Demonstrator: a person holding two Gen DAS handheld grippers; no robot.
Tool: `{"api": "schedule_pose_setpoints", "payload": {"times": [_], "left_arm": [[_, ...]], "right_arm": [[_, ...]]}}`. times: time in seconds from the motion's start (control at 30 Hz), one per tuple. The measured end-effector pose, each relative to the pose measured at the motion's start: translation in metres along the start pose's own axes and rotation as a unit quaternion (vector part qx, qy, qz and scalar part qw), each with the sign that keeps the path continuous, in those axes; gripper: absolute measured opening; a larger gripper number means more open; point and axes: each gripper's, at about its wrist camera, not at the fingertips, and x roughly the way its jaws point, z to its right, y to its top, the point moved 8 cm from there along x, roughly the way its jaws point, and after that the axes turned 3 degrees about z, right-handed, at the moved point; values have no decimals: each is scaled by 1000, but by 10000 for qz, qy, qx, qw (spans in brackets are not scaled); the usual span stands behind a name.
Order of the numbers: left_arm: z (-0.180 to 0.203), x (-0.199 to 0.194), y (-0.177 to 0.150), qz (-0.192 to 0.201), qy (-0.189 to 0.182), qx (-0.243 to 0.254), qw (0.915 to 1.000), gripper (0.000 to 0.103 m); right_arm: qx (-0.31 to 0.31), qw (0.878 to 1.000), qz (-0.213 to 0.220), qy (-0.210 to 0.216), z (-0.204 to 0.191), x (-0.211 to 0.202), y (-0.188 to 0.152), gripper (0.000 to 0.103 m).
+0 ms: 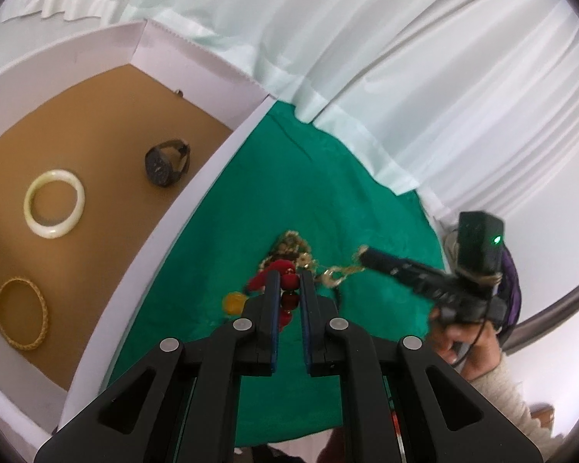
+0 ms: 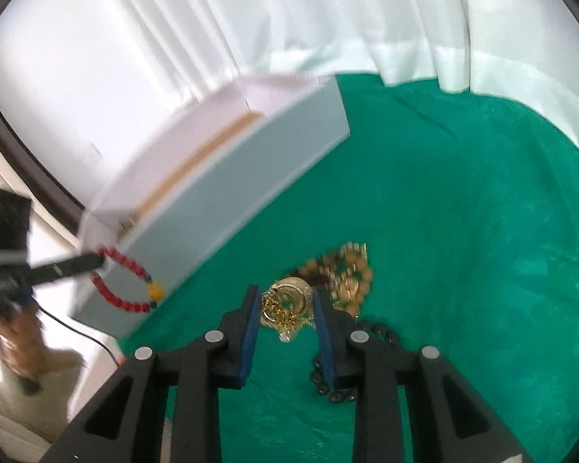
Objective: Organize jewelry
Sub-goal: 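Carry the red bracelet toward the box with left while right grasps a gold pendant chain, then lower the red bracelet and gold pendant chain into the box and open both tools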
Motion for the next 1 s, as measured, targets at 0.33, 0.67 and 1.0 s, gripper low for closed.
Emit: {"api": "schedule_pose_setpoints", "payload": {"times": [0.33,0.67,1.0], "left_arm": [[27,-64,35,496,-308,-178,9981,7],[-10,-137,78,1244,249,-291,9915,7],[-114,-115,79,1037,1203,-627,9853,7]], "right_arm": [[-421,9968,610,314,-49,-55,80,28],[-1205,9819,954,1107,-177,-61,145,28],[-1376,9781,396,1512,-233,25,147,28]]}}
